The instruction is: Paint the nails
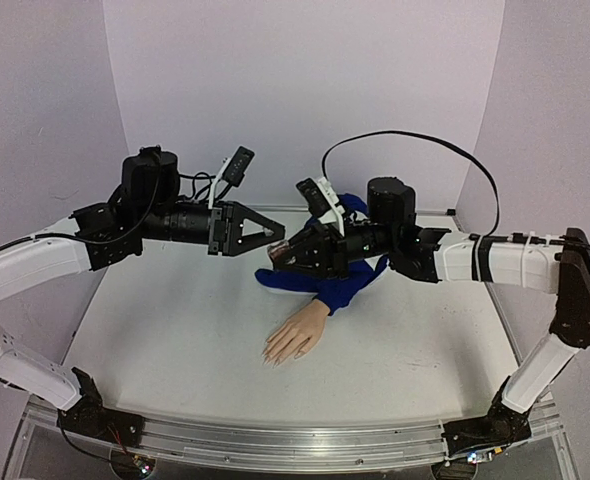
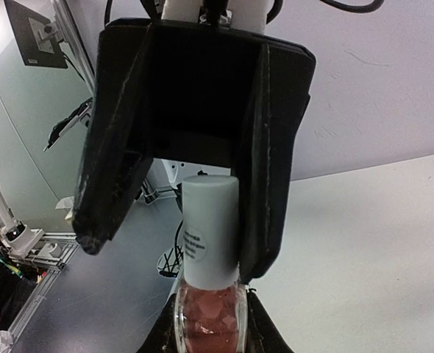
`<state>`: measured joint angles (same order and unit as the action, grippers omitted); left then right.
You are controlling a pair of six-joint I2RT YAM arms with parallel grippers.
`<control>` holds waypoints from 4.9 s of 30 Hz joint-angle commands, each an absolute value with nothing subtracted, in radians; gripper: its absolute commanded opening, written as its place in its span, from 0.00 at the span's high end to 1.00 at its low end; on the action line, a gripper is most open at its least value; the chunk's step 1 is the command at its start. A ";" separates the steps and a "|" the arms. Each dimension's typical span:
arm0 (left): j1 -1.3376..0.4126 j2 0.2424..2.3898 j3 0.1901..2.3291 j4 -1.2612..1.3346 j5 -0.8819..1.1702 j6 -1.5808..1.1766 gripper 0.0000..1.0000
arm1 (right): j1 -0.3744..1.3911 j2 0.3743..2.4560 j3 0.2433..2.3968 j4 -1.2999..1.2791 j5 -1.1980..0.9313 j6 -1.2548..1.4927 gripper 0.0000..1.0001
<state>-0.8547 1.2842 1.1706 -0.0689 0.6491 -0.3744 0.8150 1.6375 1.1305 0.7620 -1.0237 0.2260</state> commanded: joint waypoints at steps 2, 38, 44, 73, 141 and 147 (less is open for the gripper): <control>-0.860 1.278 1.174 -0.036 0.596 -0.330 0.73 | 0.820 1.632 1.164 0.863 -0.931 0.241 1.00; -0.815 1.299 1.218 -0.137 0.503 -0.394 0.23 | 0.754 1.585 1.092 0.860 -1.002 0.271 1.00; -0.813 1.311 1.204 -0.050 0.663 -0.414 0.12 | 0.752 1.606 1.125 0.946 -1.160 0.396 1.00; -0.856 1.356 1.251 -0.022 0.578 -0.414 0.59 | 0.752 1.647 1.111 0.987 -1.133 0.402 1.00; -0.797 1.459 1.642 -0.789 0.550 -0.356 0.34 | 0.854 1.550 1.025 0.811 -0.641 0.008 1.00; -0.796 1.488 1.658 -0.787 0.584 -0.359 0.35 | 0.853 1.571 1.041 0.799 -0.656 0.009 1.00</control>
